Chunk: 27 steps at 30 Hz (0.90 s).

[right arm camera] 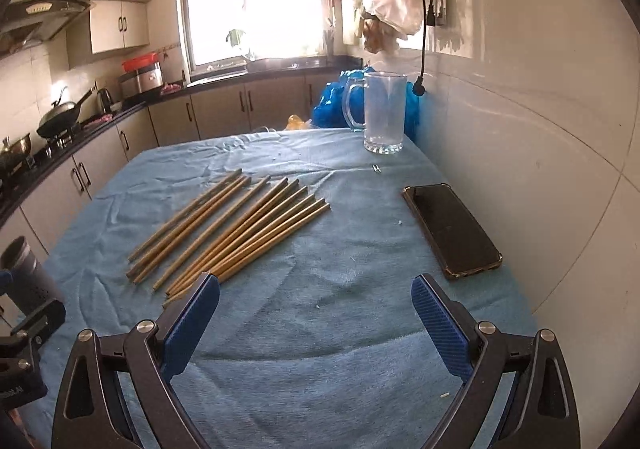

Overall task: Organize utensils
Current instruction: 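Move both grippers toward the row of wooden chopsticks on the towel, then close the left gripper on one wooden chopstick while the right gripper grasps another chopstick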

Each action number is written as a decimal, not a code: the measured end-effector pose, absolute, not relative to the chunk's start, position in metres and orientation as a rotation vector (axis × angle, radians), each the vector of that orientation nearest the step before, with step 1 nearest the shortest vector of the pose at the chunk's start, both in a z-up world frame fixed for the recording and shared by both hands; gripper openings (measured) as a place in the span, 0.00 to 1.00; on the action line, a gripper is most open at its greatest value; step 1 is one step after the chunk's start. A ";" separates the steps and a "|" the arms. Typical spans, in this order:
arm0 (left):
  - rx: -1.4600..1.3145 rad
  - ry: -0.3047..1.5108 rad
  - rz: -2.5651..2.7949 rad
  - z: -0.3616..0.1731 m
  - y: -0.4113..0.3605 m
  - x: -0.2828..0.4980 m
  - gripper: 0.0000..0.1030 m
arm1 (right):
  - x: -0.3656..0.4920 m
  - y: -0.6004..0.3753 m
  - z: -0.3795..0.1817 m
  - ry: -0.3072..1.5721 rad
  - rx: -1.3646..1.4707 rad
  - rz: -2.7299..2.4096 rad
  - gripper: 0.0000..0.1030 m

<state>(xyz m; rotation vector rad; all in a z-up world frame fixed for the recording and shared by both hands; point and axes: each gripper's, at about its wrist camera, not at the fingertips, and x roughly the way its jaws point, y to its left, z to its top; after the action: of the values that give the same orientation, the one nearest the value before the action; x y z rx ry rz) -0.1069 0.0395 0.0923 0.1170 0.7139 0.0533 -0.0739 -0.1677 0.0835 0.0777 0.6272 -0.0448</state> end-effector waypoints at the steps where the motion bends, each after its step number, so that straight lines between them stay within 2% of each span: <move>1: 0.115 0.715 0.054 0.091 0.041 -0.107 1.00 | -0.076 -0.167 0.084 0.619 0.080 -0.046 0.96; 7: 0.098 0.739 0.031 0.090 0.045 -0.093 1.00 | -0.066 -0.171 0.078 0.672 0.113 -0.014 0.96; 14: 0.038 0.776 0.004 0.096 0.047 -0.028 0.99 | -0.035 -0.176 0.057 0.792 0.190 0.060 0.93; 16: 0.024 0.801 0.001 0.095 0.045 -0.005 0.86 | -0.027 -0.177 0.051 0.819 0.212 0.081 0.88; 19: -0.014 0.859 -0.018 0.087 0.042 0.029 0.75 | -0.017 -0.178 0.041 0.856 0.260 0.109 0.83; 24: -0.019 0.916 0.019 0.067 0.037 0.075 0.66 | -0.007 -0.179 0.029 0.884 0.297 0.144 0.80; 27: 0.044 0.931 0.027 0.053 0.029 0.094 0.66 | 0.001 -0.180 0.025 0.903 0.319 0.172 0.74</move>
<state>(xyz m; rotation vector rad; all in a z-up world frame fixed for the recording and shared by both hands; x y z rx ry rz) 0.0944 0.0291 0.0529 0.0441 0.9313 0.0271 0.0008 -0.1804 0.0255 0.3185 0.9027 0.1719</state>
